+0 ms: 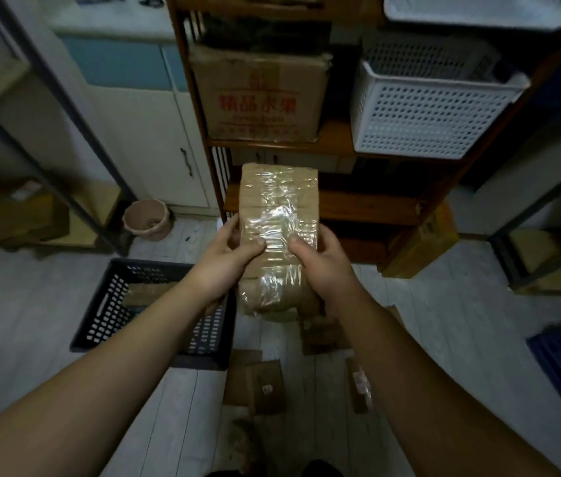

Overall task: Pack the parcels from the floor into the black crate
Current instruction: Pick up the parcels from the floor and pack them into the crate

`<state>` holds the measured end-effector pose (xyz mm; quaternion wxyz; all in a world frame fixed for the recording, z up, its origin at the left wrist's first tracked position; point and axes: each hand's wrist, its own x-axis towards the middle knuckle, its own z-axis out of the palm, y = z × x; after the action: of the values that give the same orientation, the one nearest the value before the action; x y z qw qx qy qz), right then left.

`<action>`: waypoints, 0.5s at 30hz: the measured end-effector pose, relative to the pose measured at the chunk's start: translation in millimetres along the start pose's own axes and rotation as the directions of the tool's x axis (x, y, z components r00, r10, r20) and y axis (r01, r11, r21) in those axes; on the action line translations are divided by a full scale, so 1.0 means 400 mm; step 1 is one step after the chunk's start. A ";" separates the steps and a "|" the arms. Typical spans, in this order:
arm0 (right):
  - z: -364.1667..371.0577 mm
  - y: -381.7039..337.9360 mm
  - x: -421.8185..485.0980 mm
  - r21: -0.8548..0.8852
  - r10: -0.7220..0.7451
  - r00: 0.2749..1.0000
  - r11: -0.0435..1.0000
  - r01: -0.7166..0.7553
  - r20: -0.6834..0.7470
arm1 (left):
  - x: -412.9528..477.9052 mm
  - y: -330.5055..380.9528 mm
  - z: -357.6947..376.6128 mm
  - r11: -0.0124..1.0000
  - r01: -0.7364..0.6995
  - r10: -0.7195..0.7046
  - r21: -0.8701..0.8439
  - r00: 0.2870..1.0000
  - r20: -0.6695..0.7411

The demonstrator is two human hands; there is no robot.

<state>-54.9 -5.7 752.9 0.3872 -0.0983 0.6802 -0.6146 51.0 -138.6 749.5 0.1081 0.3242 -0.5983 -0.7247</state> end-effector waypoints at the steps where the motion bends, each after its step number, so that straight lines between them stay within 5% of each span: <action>1: 0.005 -0.017 -0.018 0.018 -0.018 1.000 1.000 0.018 0.009 | -0.032 0.013 -0.006 1.000 0.003 -0.002 0.010 1.000 -0.027; 15: 0.078 -0.134 -0.183 0.026 -0.197 0.980 0.980 0.196 0.035 | -0.325 0.113 -0.113 0.991 -0.002 -0.004 0.130 0.999 0.048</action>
<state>-3.1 3.1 833.2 0.3386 -0.1721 0.6528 -0.6554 167.2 -115.9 832.7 0.0720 0.3133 -0.6467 -0.6917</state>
